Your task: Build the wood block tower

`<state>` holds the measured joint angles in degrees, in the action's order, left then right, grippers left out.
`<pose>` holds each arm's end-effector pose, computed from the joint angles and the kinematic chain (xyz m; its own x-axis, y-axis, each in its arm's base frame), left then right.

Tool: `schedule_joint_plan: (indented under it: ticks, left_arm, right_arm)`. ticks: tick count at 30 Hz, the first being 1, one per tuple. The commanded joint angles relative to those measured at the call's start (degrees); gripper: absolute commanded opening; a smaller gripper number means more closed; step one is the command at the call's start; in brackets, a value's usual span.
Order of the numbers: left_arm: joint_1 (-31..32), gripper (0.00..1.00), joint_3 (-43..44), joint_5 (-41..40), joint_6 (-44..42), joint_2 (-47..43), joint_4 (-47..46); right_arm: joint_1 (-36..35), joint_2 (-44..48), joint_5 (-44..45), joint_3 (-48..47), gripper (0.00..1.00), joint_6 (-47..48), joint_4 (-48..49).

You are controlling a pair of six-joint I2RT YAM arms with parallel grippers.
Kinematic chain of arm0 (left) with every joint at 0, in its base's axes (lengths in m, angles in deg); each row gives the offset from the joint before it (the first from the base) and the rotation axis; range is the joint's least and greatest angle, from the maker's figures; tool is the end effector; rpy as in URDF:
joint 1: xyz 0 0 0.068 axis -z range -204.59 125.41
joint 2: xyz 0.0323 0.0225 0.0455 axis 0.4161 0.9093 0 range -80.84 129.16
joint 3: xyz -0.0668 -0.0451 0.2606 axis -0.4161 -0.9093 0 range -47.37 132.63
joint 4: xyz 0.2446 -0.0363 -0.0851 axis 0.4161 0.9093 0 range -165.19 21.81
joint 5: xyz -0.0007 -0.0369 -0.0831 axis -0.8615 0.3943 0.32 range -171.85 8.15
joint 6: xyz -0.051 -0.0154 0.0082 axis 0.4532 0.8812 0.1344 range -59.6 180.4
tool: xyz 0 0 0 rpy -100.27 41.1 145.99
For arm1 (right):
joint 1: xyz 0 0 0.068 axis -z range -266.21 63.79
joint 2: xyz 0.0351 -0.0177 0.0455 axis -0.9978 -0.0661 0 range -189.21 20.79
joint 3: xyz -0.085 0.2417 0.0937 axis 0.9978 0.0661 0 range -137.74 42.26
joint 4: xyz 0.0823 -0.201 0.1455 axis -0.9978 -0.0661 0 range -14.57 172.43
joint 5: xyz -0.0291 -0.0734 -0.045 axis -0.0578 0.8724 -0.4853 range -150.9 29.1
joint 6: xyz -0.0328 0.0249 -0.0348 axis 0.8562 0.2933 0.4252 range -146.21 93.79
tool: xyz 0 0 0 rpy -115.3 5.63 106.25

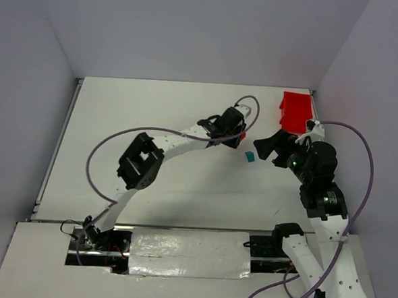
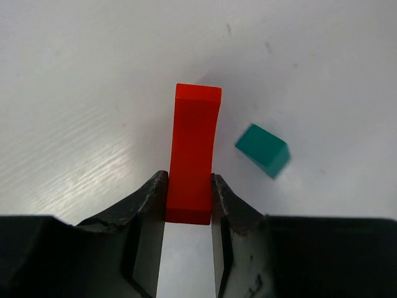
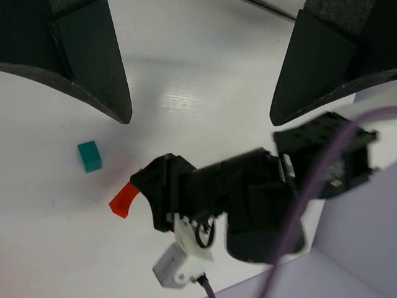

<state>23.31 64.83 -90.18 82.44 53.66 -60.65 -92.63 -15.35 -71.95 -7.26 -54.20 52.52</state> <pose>0.3672 -0.3987 0.1988 -0.6189 0.1312 -0.7745 0.4576 0.8616 -0.2197 0.1340 0.0219 0.3533 -0.3870 0.4201 -0.8208 -0.1254 0.8579 0.4982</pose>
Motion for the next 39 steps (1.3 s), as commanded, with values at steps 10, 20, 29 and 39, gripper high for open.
schedule_joint_plan:
  ticks: [10, 20, 29, 39]
  left_arm:
    - [-20.7, 0.0, -40.4, 43.7, 32.2, -50.5, -7.2]
    - [-24.3, 0.0, -64.0, 52.4, 52.0, -79.1, -11.9]
    - [-25.4, 0.0, -66.0, 50.8, 51.1, -86.3, -4.9]
    - [-26.5, 0.0, -69.2, 51.1, 53.1, -85.4, -10.9]
  right_arm:
    - [-21.8, -8.5, -13.7, 13.3, 1.0, 14.8, 54.2]
    - [-43.4, -26.8, 2.3, 15.7, 1.0, 36.9, 80.6]
    - [-46.6, -28.4, -0.3, 14.5, 1.0, 35.8, 80.8]
    - [-46.7, -26.1, -2.1, 17.9, 1.0, 34.0, 80.9]
